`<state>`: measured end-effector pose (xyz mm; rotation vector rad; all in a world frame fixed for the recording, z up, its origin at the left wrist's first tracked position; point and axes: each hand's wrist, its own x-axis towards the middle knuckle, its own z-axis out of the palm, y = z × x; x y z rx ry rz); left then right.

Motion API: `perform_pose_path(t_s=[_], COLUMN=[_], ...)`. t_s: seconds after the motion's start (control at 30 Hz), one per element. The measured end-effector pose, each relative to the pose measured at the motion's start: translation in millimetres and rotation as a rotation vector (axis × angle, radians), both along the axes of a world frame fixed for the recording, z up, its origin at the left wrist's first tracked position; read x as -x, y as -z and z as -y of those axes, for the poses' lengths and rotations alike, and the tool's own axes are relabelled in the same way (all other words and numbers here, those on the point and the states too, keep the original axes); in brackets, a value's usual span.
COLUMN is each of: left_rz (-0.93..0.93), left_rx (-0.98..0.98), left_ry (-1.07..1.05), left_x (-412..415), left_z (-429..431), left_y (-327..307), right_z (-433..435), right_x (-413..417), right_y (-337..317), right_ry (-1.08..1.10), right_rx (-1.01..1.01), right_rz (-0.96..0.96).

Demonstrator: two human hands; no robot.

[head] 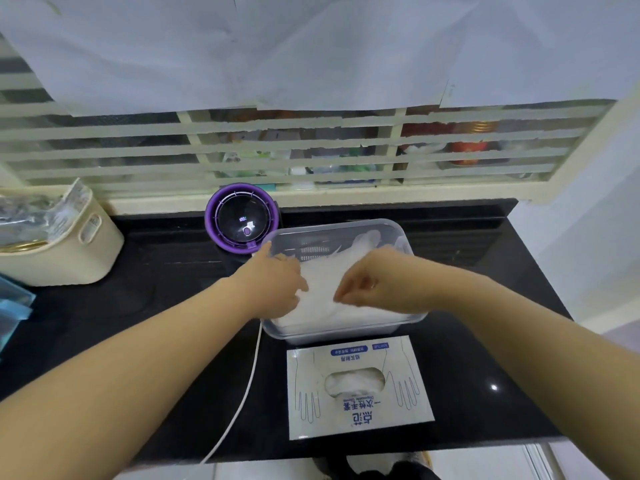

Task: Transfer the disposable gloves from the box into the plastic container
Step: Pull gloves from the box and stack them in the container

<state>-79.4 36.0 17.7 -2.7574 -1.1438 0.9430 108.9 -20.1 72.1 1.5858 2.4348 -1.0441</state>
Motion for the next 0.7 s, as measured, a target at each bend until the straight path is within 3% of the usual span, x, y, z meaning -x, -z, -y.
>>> perform_pose_path(t_s=[0.13, 0.23, 0.4, 0.57, 0.7], left_rz=[0.556, 0.800, 0.752, 0.361, 0.337], left_rx=[-0.115, -0.193, -0.056, 0.173, 0.209], left_ry=[0.005, 0.172, 0.382, 0.199, 0.150], left_x=[20.9, 34.1, 32.9, 16.2, 14.3], left_z=[27.5, 50.8, 82.6, 104.4, 104.5], left_y=[-10.1, -4.0, 36.2, 66.2, 76.8], right_z=[29.9, 51.0, 67.6, 67.4, 62.6], right_x=[-2.0, -4.4, -11.3, -12.4, -17.1], right_y=[19.2, 60.5, 116.2, 134.5, 144.9], right_ry=[-0.106, -0.156, -0.293, -0.379, -0.415], right_rx=[0.285, 0.283, 0.033, -0.163, -0.236], right_rz=[0.095, 0.253, 0.446, 0.357, 0.308])
